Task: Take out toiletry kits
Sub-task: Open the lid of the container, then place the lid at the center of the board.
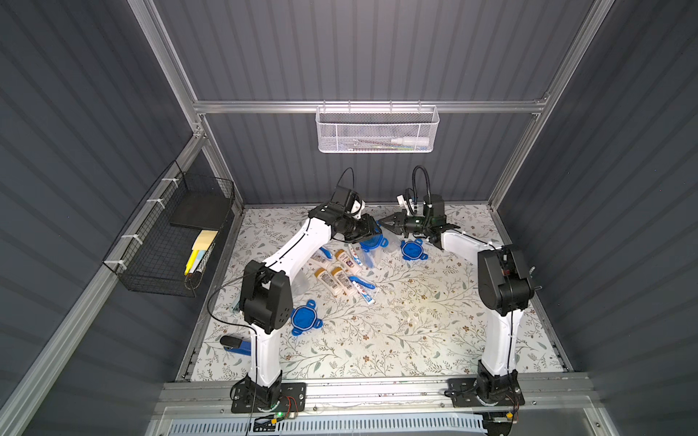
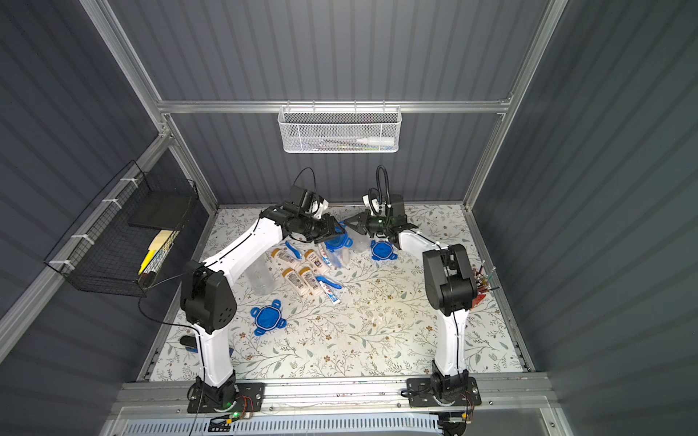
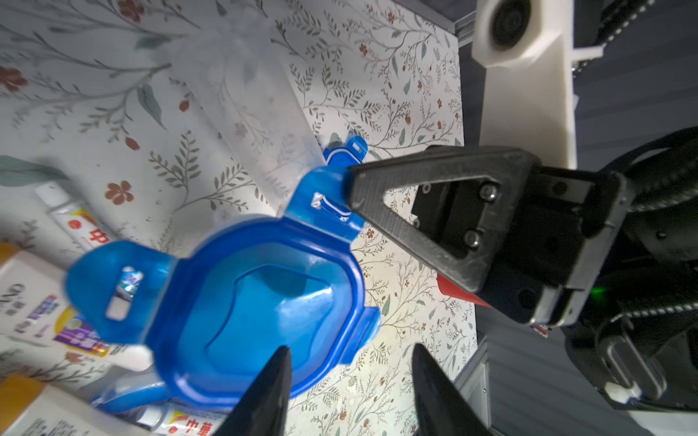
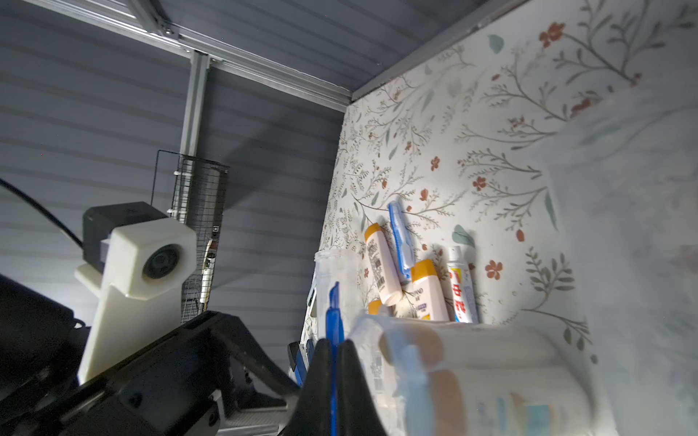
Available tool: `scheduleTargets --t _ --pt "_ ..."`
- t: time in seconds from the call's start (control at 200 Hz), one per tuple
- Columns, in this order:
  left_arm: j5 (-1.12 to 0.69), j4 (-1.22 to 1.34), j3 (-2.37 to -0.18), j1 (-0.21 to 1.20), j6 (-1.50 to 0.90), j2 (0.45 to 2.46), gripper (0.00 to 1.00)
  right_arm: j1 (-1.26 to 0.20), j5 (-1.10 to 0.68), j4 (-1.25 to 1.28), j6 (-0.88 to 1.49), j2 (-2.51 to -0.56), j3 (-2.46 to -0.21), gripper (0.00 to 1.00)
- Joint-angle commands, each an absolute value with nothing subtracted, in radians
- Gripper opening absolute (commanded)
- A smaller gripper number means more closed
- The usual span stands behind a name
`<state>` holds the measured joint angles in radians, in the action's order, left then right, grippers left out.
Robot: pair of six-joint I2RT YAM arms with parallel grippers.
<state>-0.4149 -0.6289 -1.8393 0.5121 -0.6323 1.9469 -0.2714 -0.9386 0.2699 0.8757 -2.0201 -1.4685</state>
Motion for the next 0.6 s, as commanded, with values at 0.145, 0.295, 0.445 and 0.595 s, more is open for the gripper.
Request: scheduleTargets --t 0.145,0.295,0.445,0.595 --pt "-0.337 -0.677 -1.797 0.491 -0.621 1.792 0.58 -0.292 -0.931 0.157 0.724 -1.872 -1.441 0.0" --pt "-0.283 -0.68 -1.747 0.452 -0.629 1.733 0.61 -0.331 -0.914 0.056 0.624 -1.818 -1.443 0.0" --pt "-0.277 -0.678 -1.726 0.425 -0.629 1.711 0.61 -0.376 -0.896 -0.018 0.56 -1.782 -1.412 0.0" --pt "-0.29 -0.687 -1.753 0.421 -0.619 1.771 0.61 -0.397 -0.9 0.0 0.575 -1.738 -1.307 0.0"
